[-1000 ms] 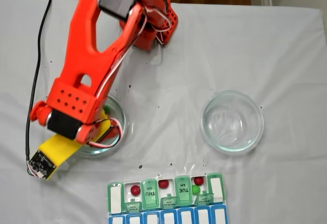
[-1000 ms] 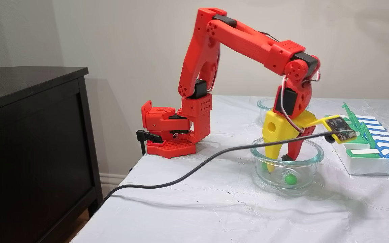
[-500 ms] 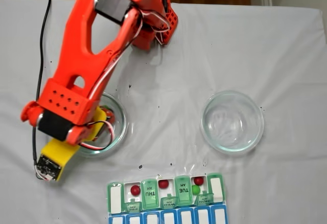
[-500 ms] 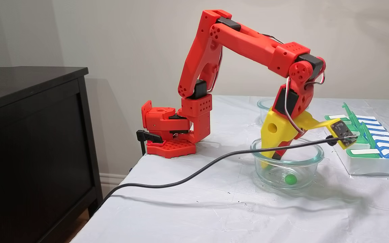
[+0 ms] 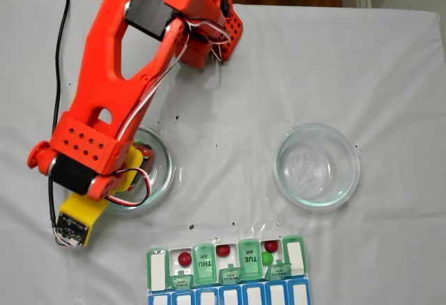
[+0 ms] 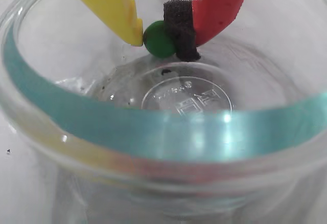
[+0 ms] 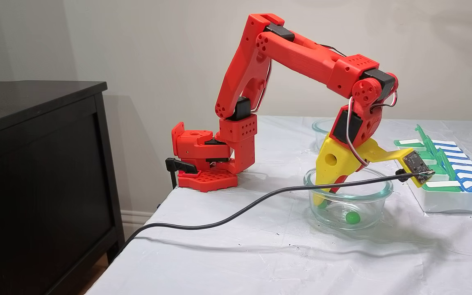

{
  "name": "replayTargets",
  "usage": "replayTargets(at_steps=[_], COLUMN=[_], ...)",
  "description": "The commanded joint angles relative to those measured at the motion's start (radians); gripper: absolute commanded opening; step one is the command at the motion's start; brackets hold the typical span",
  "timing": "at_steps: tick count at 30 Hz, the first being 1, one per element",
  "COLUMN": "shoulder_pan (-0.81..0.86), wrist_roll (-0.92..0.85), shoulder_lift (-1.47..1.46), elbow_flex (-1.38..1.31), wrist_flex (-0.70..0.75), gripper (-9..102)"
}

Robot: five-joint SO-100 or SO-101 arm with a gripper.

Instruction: Sort medicines into box.

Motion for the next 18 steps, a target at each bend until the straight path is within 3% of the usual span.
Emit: replayTargets(at_steps=[1,4,11,18], shoulder_pan=[-0.008,-0.009,-0.003,0.006], wrist_roll=[-0.006,-0.005,0.026,0.107], shoulder_lift=[0.060,0.067,0.112,0.356], elbow_flex=[0.017,0.035,0.052,0.103], wrist_flex=[-0.025,-0.041,-0.071,-0.130], gripper=[9,0,0,0])
